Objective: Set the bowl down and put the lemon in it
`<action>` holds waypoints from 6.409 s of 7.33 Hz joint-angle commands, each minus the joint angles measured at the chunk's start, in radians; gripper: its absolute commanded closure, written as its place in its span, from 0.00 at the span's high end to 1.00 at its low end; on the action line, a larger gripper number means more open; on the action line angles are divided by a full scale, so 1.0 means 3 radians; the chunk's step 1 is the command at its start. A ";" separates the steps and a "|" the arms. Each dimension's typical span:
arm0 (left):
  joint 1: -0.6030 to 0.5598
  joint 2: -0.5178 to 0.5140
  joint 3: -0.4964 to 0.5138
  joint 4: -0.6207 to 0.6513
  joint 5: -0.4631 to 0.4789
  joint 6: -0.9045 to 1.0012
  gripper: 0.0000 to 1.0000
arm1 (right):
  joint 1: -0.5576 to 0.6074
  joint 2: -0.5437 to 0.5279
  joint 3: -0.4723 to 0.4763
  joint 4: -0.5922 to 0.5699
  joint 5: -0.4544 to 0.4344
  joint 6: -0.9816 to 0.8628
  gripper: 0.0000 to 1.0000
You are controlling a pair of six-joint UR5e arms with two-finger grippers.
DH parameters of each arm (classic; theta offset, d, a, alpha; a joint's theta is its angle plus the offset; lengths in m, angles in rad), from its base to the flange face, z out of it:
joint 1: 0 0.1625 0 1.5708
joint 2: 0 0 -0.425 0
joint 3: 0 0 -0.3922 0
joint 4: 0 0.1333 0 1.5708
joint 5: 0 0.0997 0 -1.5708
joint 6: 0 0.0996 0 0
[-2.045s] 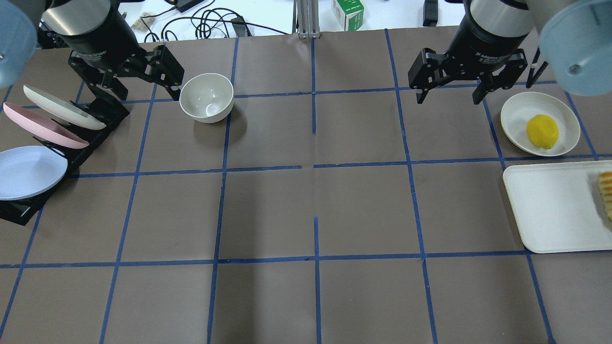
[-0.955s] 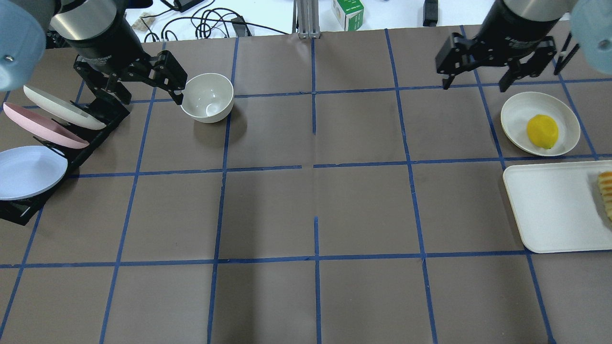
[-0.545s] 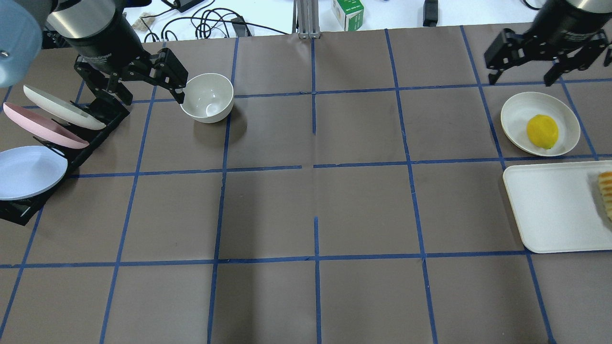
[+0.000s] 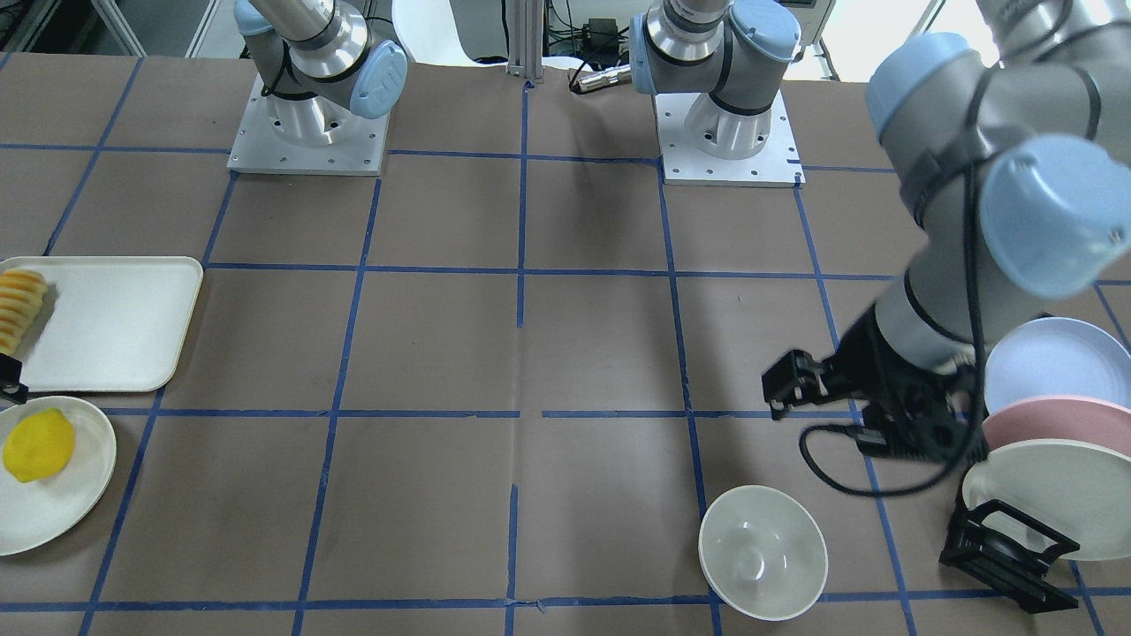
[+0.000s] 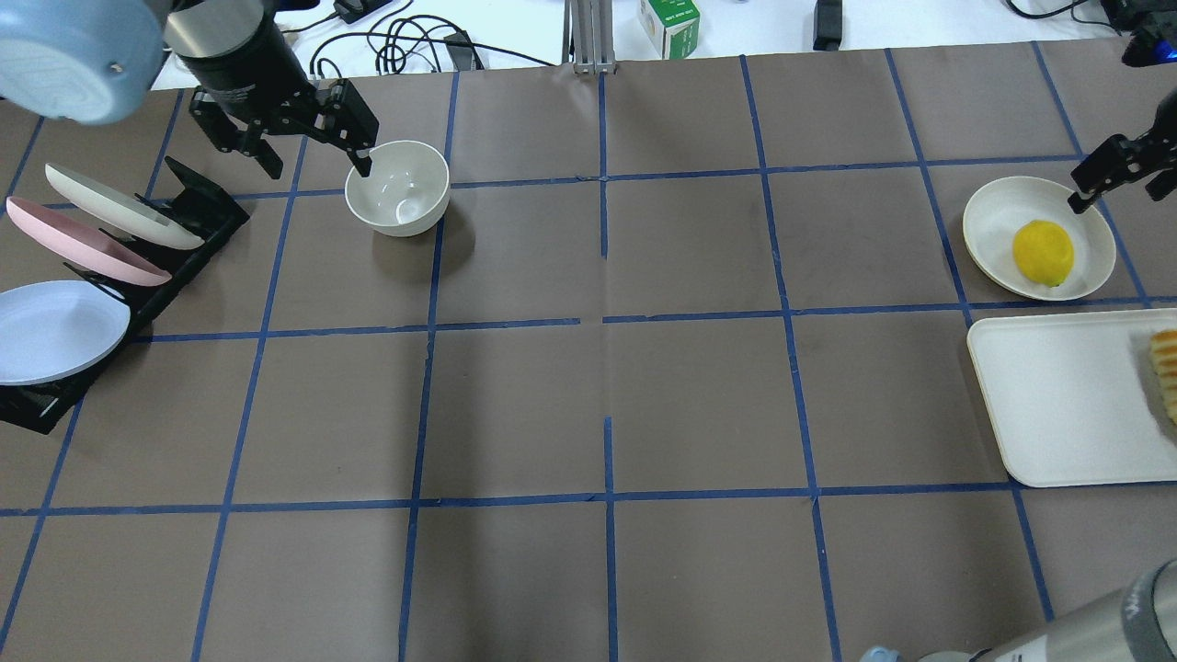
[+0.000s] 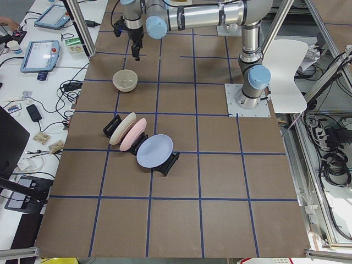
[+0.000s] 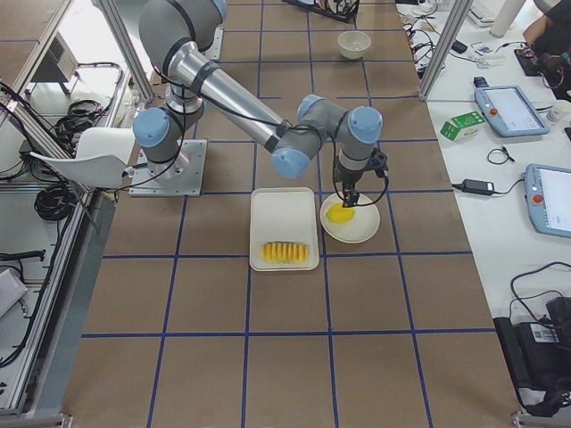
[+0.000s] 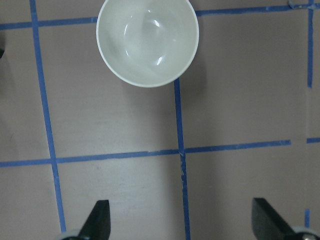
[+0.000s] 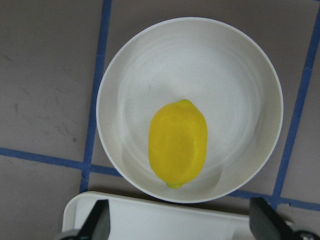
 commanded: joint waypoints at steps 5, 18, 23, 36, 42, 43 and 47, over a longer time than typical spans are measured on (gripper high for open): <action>0.0226 -0.1181 0.0101 0.0850 -0.0156 0.0295 0.75 | -0.0007 0.0588 0.0039 -0.0381 0.0033 0.0232 0.88; -0.0791 -0.0256 -0.1182 0.1102 -0.0698 -0.1202 0.00 | 0.1183 -0.0977 0.0049 0.0887 0.0043 0.1820 0.10; -0.0950 -0.0286 -0.1292 0.1478 -0.0647 -0.1316 0.83 | 0.2124 -0.0656 0.0065 0.0402 0.0100 0.3027 0.09; -0.0311 0.1203 -0.0705 -0.0376 0.0227 -0.0395 1.00 | 0.3040 0.0322 0.0070 -0.0647 0.0192 0.3515 1.00; -0.0285 0.1166 -0.0555 -0.0612 0.0202 -0.0513 1.00 | 0.2817 -0.0407 0.0029 -0.0072 0.0095 0.3357 1.00; -0.0280 0.1166 -0.0535 -0.0617 0.0197 -0.0513 1.00 | 0.2527 -0.0622 0.0029 0.0204 0.0095 0.2987 1.00; -0.0285 0.1192 -0.0540 -0.0693 0.0217 -0.0590 1.00 | 0.1875 -0.1558 0.0090 0.1284 0.0018 0.2374 1.00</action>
